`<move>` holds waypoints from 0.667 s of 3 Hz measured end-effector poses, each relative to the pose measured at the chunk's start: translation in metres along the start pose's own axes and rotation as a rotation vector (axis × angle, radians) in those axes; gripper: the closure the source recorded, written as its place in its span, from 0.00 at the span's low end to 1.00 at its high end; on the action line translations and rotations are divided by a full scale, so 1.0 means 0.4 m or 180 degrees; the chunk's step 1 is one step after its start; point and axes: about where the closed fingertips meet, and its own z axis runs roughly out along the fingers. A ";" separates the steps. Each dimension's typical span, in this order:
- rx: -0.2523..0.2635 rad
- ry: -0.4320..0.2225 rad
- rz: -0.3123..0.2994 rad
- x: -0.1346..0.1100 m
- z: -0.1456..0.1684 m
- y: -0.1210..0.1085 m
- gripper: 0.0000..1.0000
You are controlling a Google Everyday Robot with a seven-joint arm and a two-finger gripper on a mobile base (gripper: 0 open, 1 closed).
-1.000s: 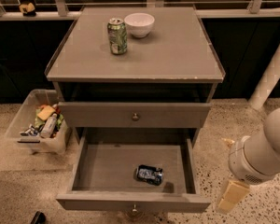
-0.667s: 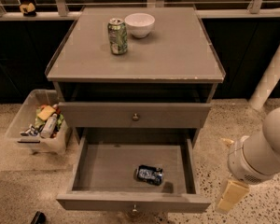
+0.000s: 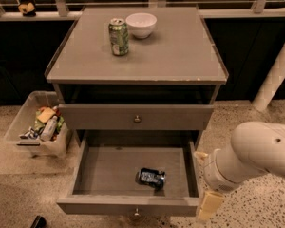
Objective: Pick pepsi can from middle drawer and place on counter
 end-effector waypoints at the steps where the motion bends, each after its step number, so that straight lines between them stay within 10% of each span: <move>1: 0.0048 -0.0110 -0.0204 -0.064 0.115 -0.032 0.00; 2: 0.0322 0.0002 -0.0399 -0.096 0.195 -0.077 0.00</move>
Offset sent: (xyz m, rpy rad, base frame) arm 0.1097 0.0707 -0.0859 -0.0759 -0.2944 -0.1993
